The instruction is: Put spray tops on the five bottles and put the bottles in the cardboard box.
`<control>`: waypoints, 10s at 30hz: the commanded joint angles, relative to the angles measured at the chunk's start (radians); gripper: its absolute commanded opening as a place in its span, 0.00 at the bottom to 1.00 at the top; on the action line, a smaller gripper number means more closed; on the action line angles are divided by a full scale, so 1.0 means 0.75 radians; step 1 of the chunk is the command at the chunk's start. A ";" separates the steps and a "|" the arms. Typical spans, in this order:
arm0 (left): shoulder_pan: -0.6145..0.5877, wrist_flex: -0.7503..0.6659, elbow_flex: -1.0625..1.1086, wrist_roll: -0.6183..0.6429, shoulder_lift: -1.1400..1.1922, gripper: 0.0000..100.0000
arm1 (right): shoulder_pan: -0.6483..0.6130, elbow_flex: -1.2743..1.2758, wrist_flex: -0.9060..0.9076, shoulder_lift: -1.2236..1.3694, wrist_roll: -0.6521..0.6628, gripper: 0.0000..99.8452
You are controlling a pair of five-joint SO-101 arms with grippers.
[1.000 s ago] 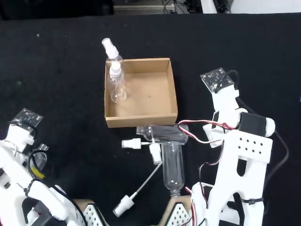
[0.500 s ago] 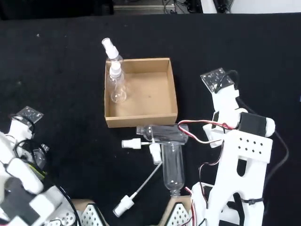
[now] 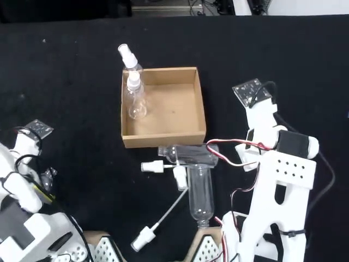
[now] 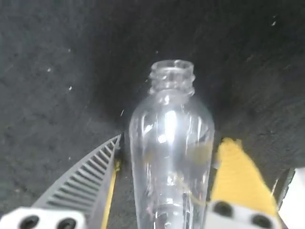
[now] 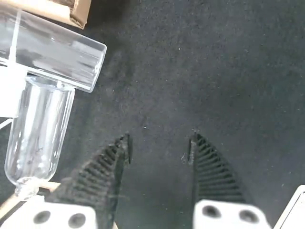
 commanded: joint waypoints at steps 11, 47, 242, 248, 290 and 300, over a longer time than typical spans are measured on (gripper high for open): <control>-0.167 -0.149 -0.085 0.121 0.000 0.07 | -0.039 -0.046 0.010 -0.062 -0.008 0.17; -0.347 -0.325 -0.062 0.393 -0.002 0.03 | -0.914 -0.044 0.356 -0.349 0.485 0.18; 1.470 -1.137 1.257 1.839 -2.216 0.03 | -1.156 0.034 -1.907 -0.218 -1.342 0.01; 1.472 -1.137 1.257 1.839 -2.216 0.03 | -1.172 0.044 -1.909 -0.218 -1.344 0.01; 1.470 -1.140 1.302 1.837 -2.216 0.03 | -1.260 0.048 -1.467 -0.322 -1.219 0.10; 1.470 -1.142 1.308 1.837 -2.216 0.03 | -1.047 0.105 -1.107 -0.746 -1.023 0.10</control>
